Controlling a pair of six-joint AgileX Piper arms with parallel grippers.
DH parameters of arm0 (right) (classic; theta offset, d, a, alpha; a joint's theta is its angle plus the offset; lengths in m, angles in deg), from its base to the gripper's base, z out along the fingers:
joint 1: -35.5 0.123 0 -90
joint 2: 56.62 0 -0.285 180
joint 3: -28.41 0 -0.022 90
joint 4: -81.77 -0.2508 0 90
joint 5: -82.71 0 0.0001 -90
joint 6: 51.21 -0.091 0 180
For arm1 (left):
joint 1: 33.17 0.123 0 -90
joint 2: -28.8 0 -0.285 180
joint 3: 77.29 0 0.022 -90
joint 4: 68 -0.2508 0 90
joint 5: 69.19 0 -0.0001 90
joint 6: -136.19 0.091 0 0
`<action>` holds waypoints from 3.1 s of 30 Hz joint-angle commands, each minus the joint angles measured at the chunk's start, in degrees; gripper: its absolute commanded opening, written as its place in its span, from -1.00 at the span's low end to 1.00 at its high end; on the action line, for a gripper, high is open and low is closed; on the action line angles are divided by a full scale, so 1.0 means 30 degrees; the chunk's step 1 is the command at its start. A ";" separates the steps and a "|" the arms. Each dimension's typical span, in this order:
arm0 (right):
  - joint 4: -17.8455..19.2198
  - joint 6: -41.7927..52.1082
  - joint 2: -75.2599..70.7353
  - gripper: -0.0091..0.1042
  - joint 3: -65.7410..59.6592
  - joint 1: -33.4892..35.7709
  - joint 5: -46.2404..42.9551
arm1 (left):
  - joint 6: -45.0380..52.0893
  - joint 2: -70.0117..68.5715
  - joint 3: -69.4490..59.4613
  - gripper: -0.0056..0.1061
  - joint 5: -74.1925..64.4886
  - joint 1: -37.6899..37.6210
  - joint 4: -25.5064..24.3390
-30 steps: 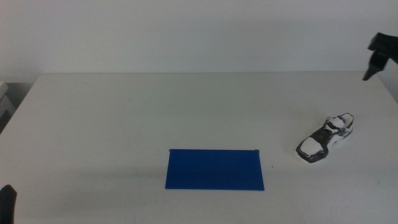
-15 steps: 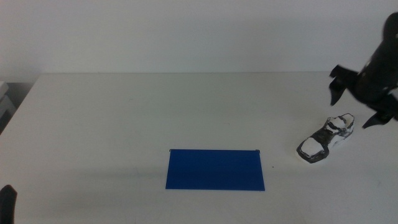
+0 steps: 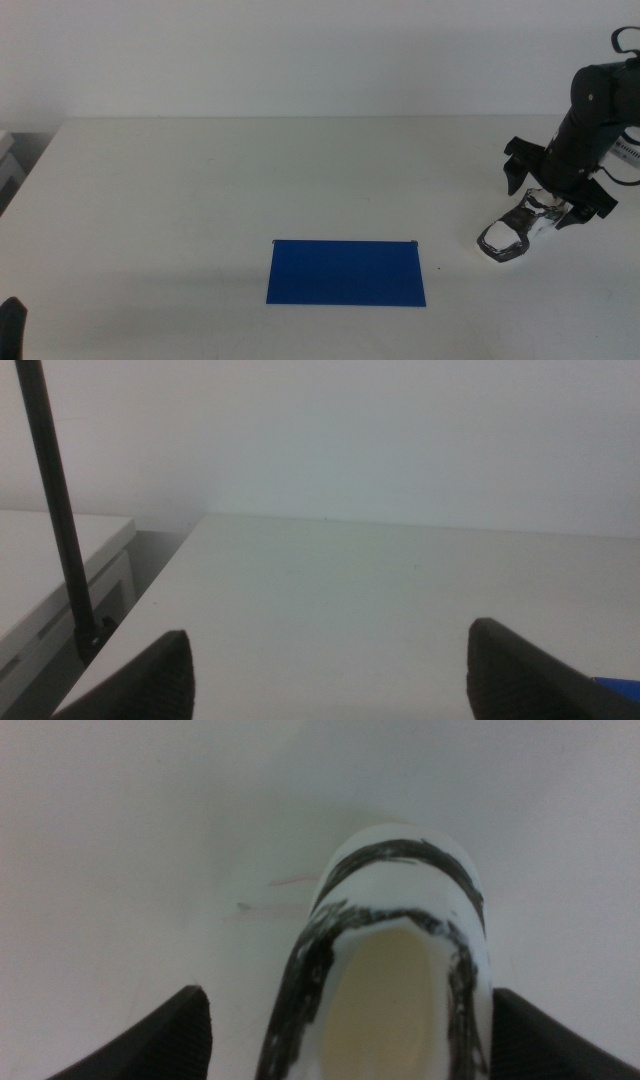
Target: Use one arm to grab the shoe from the table and place it on the mat.
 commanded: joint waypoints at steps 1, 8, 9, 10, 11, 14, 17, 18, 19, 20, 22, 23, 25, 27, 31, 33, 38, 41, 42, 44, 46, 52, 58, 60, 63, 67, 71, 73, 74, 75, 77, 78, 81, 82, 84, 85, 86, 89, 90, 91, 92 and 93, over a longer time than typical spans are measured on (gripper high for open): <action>0.0329 0.0036 -0.0846 0.70 0.0582 -0.0040 -0.0416 | -0.0057 -0.0127 -0.0097 0.78 0.1553 -0.0090 0.0072; 0.0338 0.0101 -0.0679 0.17 0.0582 -0.0040 -0.0298 | -0.0057 -0.0127 -0.0097 0.78 0.1553 -0.0090 0.0072; 0.0301 0.0101 -0.0679 0.01 0.0582 -0.0040 -0.0290 | -0.0057 -0.0127 -0.0097 0.78 0.1553 -0.0090 0.0072; 0.0282 0.0101 -0.0679 -0.16 0.0582 -0.0040 -0.0290 | -0.0057 -0.0127 -0.0097 0.78 0.1553 -0.0090 0.0072; 0.0262 0.0101 -0.0679 -0.34 0.0582 -0.0040 -0.0290 | -0.0057 -0.0127 -0.0097 0.78 0.1553 -0.0090 0.0072; 0.0058 0.0095 -0.0699 -0.91 0.0582 -0.0040 -0.0254 | -0.0057 -0.0127 -0.0097 0.78 0.1553 -0.0090 0.0072; -0.0107 0.0114 -0.0723 -0.91 0.0582 0.0134 -0.0076 | -0.0057 -0.0127 -0.0097 0.78 0.1553 -0.0090 0.0072; -0.0080 0.0114 -0.0723 -0.91 0.0582 0.0135 -0.0108 | -0.0057 -0.0127 -0.0097 0.78 0.1553 -0.0090 0.0072; 0.0001 0.0114 -0.0723 -0.91 0.0582 0.0135 -0.0152 | -0.0057 -0.0127 -0.0097 0.78 0.1553 -0.0090 0.0072; 0.0056 0.0114 -0.0723 -0.91 0.0582 0.0135 -0.0152 | -0.0057 -0.0127 -0.0097 0.78 0.1553 -0.0090 0.0072; 0.0488 0.0325 -0.0723 -0.91 0.0582 0.0112 -0.0076 | -0.0057 -0.0127 -0.0097 0.78 0.1553 -0.0090 0.0072; 0.0463 0.0325 -0.0723 -0.91 0.0582 0.0112 0.0147 | -0.0057 -0.0127 -0.0097 0.78 0.1553 -0.0090 0.0072; 0.0431 -0.0289 -0.0723 -0.91 0.0582 0.0112 0.0979 | -0.0057 -0.0127 -0.0097 0.78 0.1553 -0.0090 0.0072; 0.0737 -0.1531 -0.0739 -0.91 0.0743 0.0112 0.2094 | -0.0057 -0.0127 -0.0097 0.78 0.1553 -0.0090 0.0072; 0.2781 -0.3480 -0.1156 -0.91 0.1182 0.0900 0.4117 | -0.0057 -0.0127 -0.0097 0.78 0.1553 -0.0090 0.0072; 0.4230 -0.4897 -0.1574 -0.91 0.1545 0.1721 0.5091 | -0.0057 -0.0127 -0.0097 0.78 0.1553 -0.0090 0.0072; 0.5035 -0.7060 -0.2100 -0.91 0.3327 0.3473 0.7920 | -0.0057 -0.0127 -0.0097 0.78 0.1553 -0.0090 0.0072; 0.5097 -0.8027 -0.2100 -0.91 0.4539 0.4604 0.8822 | -0.0057 -0.0127 -0.0097 0.78 0.1553 -0.0090 0.0072; 0.5154 -0.8499 -0.2100 -0.91 0.4876 0.5024 0.8889 | -0.0057 -0.0127 -0.0097 0.78 0.1553 -0.0090 0.0072; 0.5154 -0.9412 -0.2080 -0.91 0.5399 0.5860 0.8892 | -0.0057 -0.0127 -0.0097 0.78 0.1553 -0.0090 0.0072; 0.4982 -1.0517 -0.2034 -0.91 0.5740 0.6607 0.8892 | -0.0057 -0.0127 -0.0097 0.78 0.1553 -0.0090 0.0072; 0.4618 -1.2325 -0.1960 -0.91 0.5928 0.8401 0.8866 | -0.0057 -0.0127 -0.0097 0.78 0.1553 -0.0090 0.0072; 0.4154 -1.2782 -0.0443 -0.91 0.7329 1.0042 0.8884 | -0.0057 -0.0127 -0.0097 0.78 0.1553 -0.0090 0.0072; 0.4080 -1.2851 0.0371 -0.91 0.8193 1.0611 0.8884 | -0.0057 -0.0127 -0.0097 0.78 0.1553 -0.0090 0.0072; 0.3918 -1.3316 0.1450 -0.91 0.9452 1.1332 0.8884 | -0.0057 -0.0127 -0.0097 0.78 0.1553 -0.0090 0.0072; 0.3309 -1.3917 0.2313 -0.91 1.0246 1.1719 0.8884 | -0.0057 -0.0127 -0.0097 0.78 0.1553 -0.0090 0.0072; 0.3060 -1.4369 0.2405 -0.91 1.0246 1.1719 0.8884 | -0.0057 -0.0127 -0.0097 0.78 0.1553 -0.0090 0.0072; 0.3210 -1.4683 0.2405 -0.91 1.0246 1.1697 0.8884 | -0.0057 -0.0127 -0.0097 0.78 0.1553 -0.0090 0.0072; 0.3302 -1.5057 0.2405 -0.91 1.0246 1.1697 0.8884 | -0.0057 -0.0127 -0.0097 0.78 0.1553 -0.0090 0.0072; 0.3305 -1.5446 0.2405 -0.91 1.0246 1.1697 0.8884 | -0.0057 -0.0127 -0.0097 0.78 0.1553 -0.0090 0.0072; 0.3286 -1.6720 0.2445 -0.91 1.0246 1.1697 0.8890 | -0.0057 -0.0127 -0.0097 0.78 0.1553 -0.0090 0.0072; 0.3286 -1.7524 0.2445 -0.91 1.0246 1.1697 0.8890 | -0.0057 -0.0127 -0.0097 0.78 0.1553 -0.0090 0.0072; 0.3089 -2.0216 0.2445 -0.91 1.0246 1.1697 0.8890 | -0.0057 -0.0127 -0.0097 0.78 0.1553 -0.0090 0.0072; 0.2955 -2.1406 0.2445 -0.91 1.0246 1.1697 0.8890 | -0.0057 -0.0127 -0.0097 0.78 0.1553 -0.0090 0.0072; 0.2769 -2.2636 0.2467 -0.91 1.0246 1.1697 0.8890 | -0.0057 -0.0127 -0.0097 0.78 0.1553 -0.0090 0.0072; 0.2769 -2.2636 0.2508 -0.91 1.0246 1.1575 0.8890 | -0.0057 -0.0127 -0.0097 0.78 0.1553 -0.0090 0.0072; 0.2633 -2.2636 0.2549 -0.91 1.0246 1.1468 0.8890 | -0.0057 -0.0127 -0.0097 0.78 0.1553 -0.0090 0.0072; 0.1881 -2.2618 0.2803 -0.91 1.0223 1.1035 0.8890 | -0.0057 -0.0127 -0.0097 0.78 0.1553 -0.0090 0.0072; 0.1537 -2.2618 0.2862 -0.91 1.0129 1.0955 0.8890 | -0.0057 -0.0127 -0.0097 0.78 0.1553 -0.0090 0.0072; 0.1254 -2.2618 0.2889 -0.91 1.0014 1.0885 0.8890 | -0.0057 -0.0127 -0.0097 0.78 0.1553 -0.0090 0.0072; 0.1189 -2.2618 0.2909 -0.91 0.9881 1.0856 0.8890 | -0.0057 -0.0127 -0.0097 0.78 0.1553 -0.0090 0.0072; 0.1209 -2.2618 0.2909 -0.91 0.9828 1.0856 0.8890 | -0.0057 -0.0127 -0.0097 0.78 0.1553 -0.0090 0.0072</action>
